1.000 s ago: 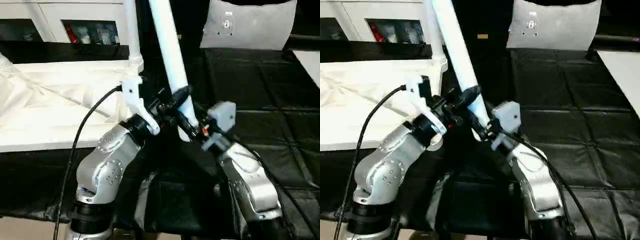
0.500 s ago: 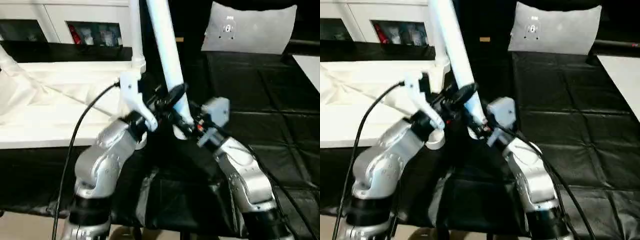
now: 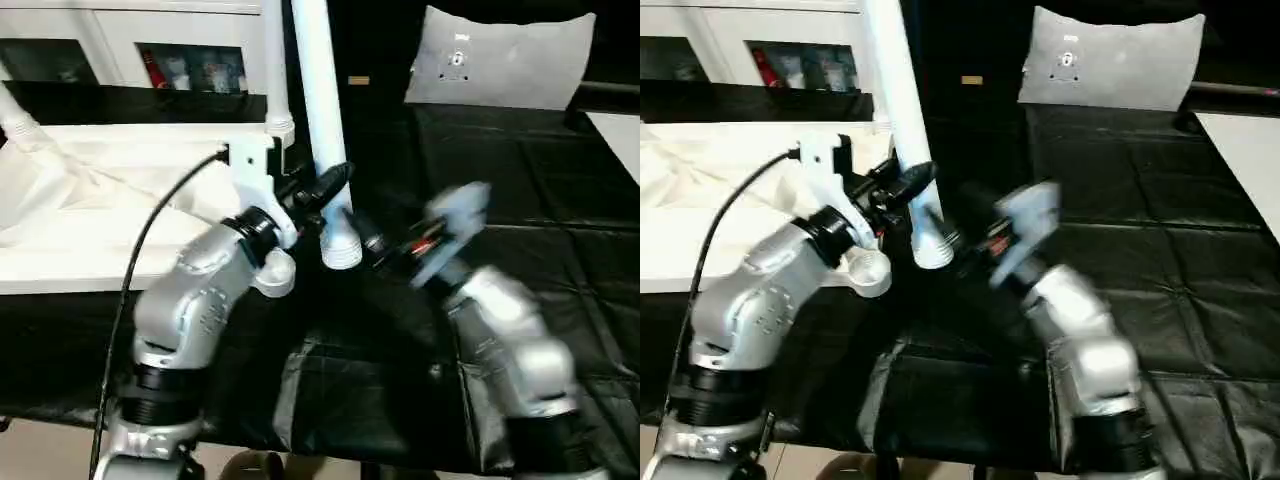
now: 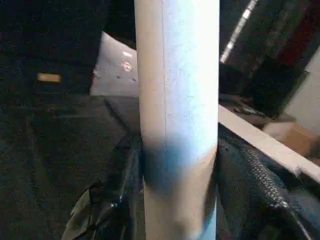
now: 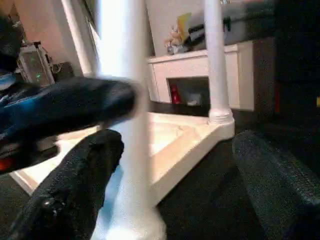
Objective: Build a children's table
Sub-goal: Pick table leg
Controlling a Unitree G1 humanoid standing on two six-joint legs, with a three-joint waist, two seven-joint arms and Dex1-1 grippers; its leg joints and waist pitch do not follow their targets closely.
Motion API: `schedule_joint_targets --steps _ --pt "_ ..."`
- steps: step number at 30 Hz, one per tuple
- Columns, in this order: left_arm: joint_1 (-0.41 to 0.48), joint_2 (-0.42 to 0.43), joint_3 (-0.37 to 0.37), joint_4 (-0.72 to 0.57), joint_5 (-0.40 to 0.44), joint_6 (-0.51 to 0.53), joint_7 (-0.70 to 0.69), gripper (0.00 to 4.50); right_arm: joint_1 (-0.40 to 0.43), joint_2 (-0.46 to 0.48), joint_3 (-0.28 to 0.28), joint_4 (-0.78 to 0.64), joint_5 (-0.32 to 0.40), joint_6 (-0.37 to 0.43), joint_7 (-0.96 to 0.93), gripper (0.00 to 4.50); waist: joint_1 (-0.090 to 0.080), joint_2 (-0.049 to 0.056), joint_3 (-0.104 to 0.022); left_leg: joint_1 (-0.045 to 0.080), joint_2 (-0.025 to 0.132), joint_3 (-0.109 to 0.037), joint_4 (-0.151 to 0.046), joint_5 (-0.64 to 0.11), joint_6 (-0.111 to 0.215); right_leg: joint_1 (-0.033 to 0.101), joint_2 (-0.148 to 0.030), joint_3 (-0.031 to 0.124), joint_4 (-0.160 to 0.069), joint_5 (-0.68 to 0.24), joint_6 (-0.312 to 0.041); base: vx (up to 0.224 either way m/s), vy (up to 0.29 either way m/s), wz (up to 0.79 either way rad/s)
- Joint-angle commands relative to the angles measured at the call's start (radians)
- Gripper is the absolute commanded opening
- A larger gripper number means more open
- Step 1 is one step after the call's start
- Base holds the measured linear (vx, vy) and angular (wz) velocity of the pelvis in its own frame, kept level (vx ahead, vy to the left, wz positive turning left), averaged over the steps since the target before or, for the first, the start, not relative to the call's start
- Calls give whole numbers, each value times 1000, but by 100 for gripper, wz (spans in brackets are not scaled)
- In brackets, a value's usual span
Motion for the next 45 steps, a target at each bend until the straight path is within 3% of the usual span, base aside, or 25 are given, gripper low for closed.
schedule_joint_targets --steps 1,3,7,9,13,22,23,26,29,45 --pt "-32 49 -18 10 -5 -1 -87 188 -22 -53 8 -37 73 85 98 433 6 -1 -98 13 81 -29 -78 -117 84 64 -82 46 -70 -248 -215 0 0 0" --pt "-46 83 -36 21 -4 -8 -151 188 -36 -112 30 -39 88 136 176 446 8 -5 -99 11 81 -29 -77 -102 93 66 -85 45 -68 -246 -215 0 0 0" --pt "-63 111 -52 24 -15 -17 -224 188 -56 -171 62 -26 71 163 254 447 14 -6 -99 12 84 -27 -76 -103 82 64 -88 45 -69 -267 -220 0 0 0" --pt "-86 138 -58 24 -54 -16 -327 188 -84 -238 106 -15 91 195 380 447 14 -9 -99 11 84 -27 -76 -99 82 65 -88 44 -67 -261 -226 0 0 0" --pt "-98 162 -77 27 -73 -30 -419 188 -111 -281 131 -8 117 227 446 447 16 -14 -97 12 85 -25 -75 -103 86 64 -90 46 -71 -290 -223 0 0 0" --pt "-98 172 -132 0 -72 -49 -516 188 -163 -278 150 38 116 270 475 447 14 -18 -98 12 87 -21 -75 -95 74 62 -89 45 -71 -308 -218 0 0 0" --pt "-99 171 -134 3 -71 -52 -522 188 -166 -280 152 40 118 273 480 417 14 -17 -99 12 87 -22 -75 -92 74 63 -89 45 -69 -305 -219 0 0 0" --pt "-105 166 -133 13 -71 -61 -536 188 -173 -285 158 45 121 284 492 409 15 -16 -99 13 87 -21 -75 -92 72 62 -87 44 -70 -307 -217 0 0 0" --pt "-113 160 -133 23 -72 -66 -543 188 -174 -288 165 49 120 292 502 366 15 -16 -99 12 86 -20 -74 -91 71 62 -89 45 -71 -309 -219 0 0 0" --pt "-114 163 -158 49 -39 -104 -576 188 -177 -284 161 52 145 318 544 225 17 -16 -101 11 87 -19 -74 -90 67 63 -88 44 -71 -314 -212 0 0 0"
